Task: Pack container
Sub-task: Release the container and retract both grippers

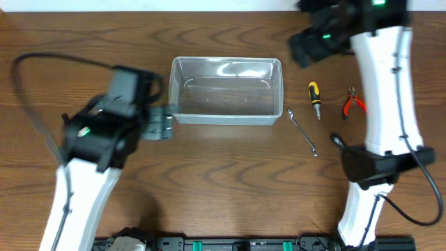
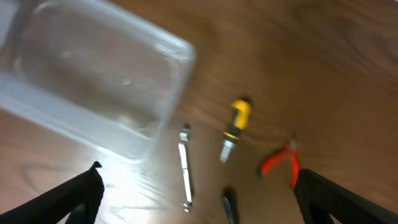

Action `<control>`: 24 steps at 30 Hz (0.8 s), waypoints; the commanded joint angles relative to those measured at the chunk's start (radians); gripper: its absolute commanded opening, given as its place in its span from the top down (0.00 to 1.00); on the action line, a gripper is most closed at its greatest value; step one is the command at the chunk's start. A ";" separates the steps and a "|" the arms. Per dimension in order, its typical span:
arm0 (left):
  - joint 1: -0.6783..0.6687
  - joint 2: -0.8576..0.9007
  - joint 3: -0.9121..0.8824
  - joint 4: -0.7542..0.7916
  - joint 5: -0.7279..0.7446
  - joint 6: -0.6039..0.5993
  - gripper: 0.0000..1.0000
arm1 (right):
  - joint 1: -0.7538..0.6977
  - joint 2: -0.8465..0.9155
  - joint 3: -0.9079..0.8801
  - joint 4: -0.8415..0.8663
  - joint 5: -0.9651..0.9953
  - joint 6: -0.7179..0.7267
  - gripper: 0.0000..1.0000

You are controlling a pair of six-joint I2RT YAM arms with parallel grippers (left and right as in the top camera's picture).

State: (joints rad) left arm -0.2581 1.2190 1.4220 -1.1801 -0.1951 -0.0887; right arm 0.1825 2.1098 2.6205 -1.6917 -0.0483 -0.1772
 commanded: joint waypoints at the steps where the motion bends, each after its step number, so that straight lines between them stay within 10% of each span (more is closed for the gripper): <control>1: 0.082 -0.069 0.013 -0.012 -0.027 0.007 0.02 | -0.080 -0.105 0.021 -0.007 0.018 0.077 0.01; 11: 0.167 -0.220 -0.087 0.052 0.076 0.038 0.02 | -0.149 -0.472 -0.137 -0.006 0.019 0.087 0.01; 24: 0.167 -0.516 -0.462 0.266 0.207 0.047 0.02 | -0.094 -1.007 -0.953 0.083 0.021 0.152 0.01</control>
State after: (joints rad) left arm -0.0952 0.7399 0.9760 -0.9154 -0.0181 -0.0509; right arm 0.0746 1.1870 1.7977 -1.6203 -0.0265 -0.0765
